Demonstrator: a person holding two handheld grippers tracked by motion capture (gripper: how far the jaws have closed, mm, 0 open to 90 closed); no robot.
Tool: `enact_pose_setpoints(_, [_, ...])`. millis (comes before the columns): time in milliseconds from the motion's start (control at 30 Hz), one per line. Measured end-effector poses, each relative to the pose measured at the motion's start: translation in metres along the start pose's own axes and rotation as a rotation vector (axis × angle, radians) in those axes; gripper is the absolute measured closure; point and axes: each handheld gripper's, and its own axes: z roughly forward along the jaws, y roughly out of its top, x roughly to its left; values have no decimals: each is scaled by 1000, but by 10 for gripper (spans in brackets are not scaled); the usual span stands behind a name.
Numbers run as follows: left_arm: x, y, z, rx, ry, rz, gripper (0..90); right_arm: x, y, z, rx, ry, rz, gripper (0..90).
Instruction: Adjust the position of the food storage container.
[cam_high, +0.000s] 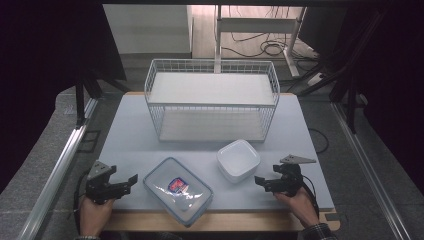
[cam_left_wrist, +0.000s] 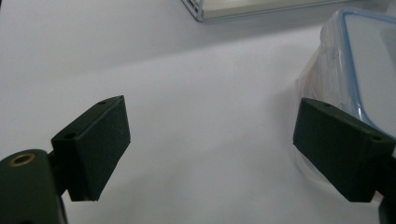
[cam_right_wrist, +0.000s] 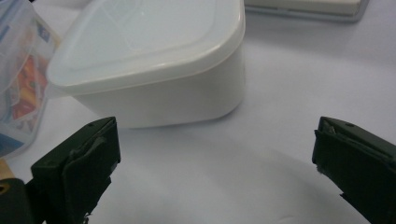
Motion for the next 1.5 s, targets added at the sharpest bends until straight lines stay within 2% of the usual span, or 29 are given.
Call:
enact_pose_setpoints(33, [0, -1, 5, 18, -16, 2, 95, -1, 1, -1, -9, 12, -1, 0])
enact_pose_setpoints(100, [1, -1, 7, 26, -14, 3, 96, -1, 2, -3, -25, 20, -6, 0])
enact_pose_setpoints(133, [2, -2, 10, 44, -6, 13, 97, -1, 4, -4, -47, 9, -3, 0])
enact_pose_setpoints(200, [2, -2, 11, 42, -13, 11, 98, -1, 5, -5, -69, 33, -7, 0])
enact_pose_setpoints(267, [1, -1, 11, 37, -15, 17, 98, 0, 6, -5, -71, 33, -9, 0])
enact_pose_setpoints(300, [-1, -1, 11, 36, -17, 29, 98, 4, 6, -4, -65, 13, -36, 0])
enact_pose_setpoints(367, [-2, 0, 12, 39, -16, 37, 98, 6, 6, -2, -43, 0, -54, 0])
enact_pose_setpoints(500, [-4, -1, 13, 43, -18, 42, 98, 7, 7, 0, -21, -15, -57, 22])
enact_pose_setpoints(533, [-4, -1, 13, 36, -17, 42, 99, 7, 9, -2, -25, -24, -62, 106])
enact_pose_setpoints(567, [-4, -1, 13, 36, -17, 42, 99, 7, 9, -2, -25, -24, -62, 106])
enact_pose_setpoints(600, [-4, -1, 12, 31, -15, 40, 99, 7, 12, -6, -53, -17, -50, 188])
enact_pose_setpoints(633, [-4, -1, 12, 29, -16, 39, 99, 7, 14, -9, -67, -18, -50, 228])
enact_pose_setpoints(667, [-4, -1, 11, 27, -20, 37, 99, 7, 14, -9, -67, -18, -50, 228])
enact_pose_setpoints(700, [-4, -2, 12, 26, -22, 36, 99, 8, 16, -12, -75, -27, -51, 264])
enact_pose_setpoints(733, [-4, -3, 12, 28, -20, 44, 98, 8, 19, -18, -86, -41, -66, 354])
enact_pose_setpoints(833, [-6, -3, 12, 24, -4, 62, 85, 11, 26, -24, -90, -81, -82, 493])
enact_pose_setpoints(933, [-6, -4, 10, 17, -1, 65, 78, 16, 35, -28, -92, -78, -108, 661])
enact_pose_setpoints(1033, [-4, -4, 10, 9, 5, 60, 73, 20, 42, -28, -83, -56, -125, 733])
enact_pose_setpoints(1067, [-3, -4, 11, 9, 11, 55, 64, 25, 51, -27, -84, -40, -153, 799])
enact_pose_setpoints(1233, [-2, -4, 10, 9, 23, 56, 58, 45, 72, -14, -65, 6, -240, 822])
enact_pose_setpoints(1367, [-3, -4, 10, 5, 28, 64, 56, 68, 87, 9, -28, 59, -335, 890])
enact_pose_setpoints(1400, [-3, -4, 10, 5, 28, 64, 56, 68, 87, 9, -28, 59, -335, 890])
enact_pose_setpoints(1433, [-3, -4, 9, 3, 29, 63, 55, 78, 91, 22, -4, 72, -368, 893])
enact_pose_setpoints(1500, [-3, -4, 9, 3, 30, 61, 55, 85, 94, 32, 16, 82, -385, 894])
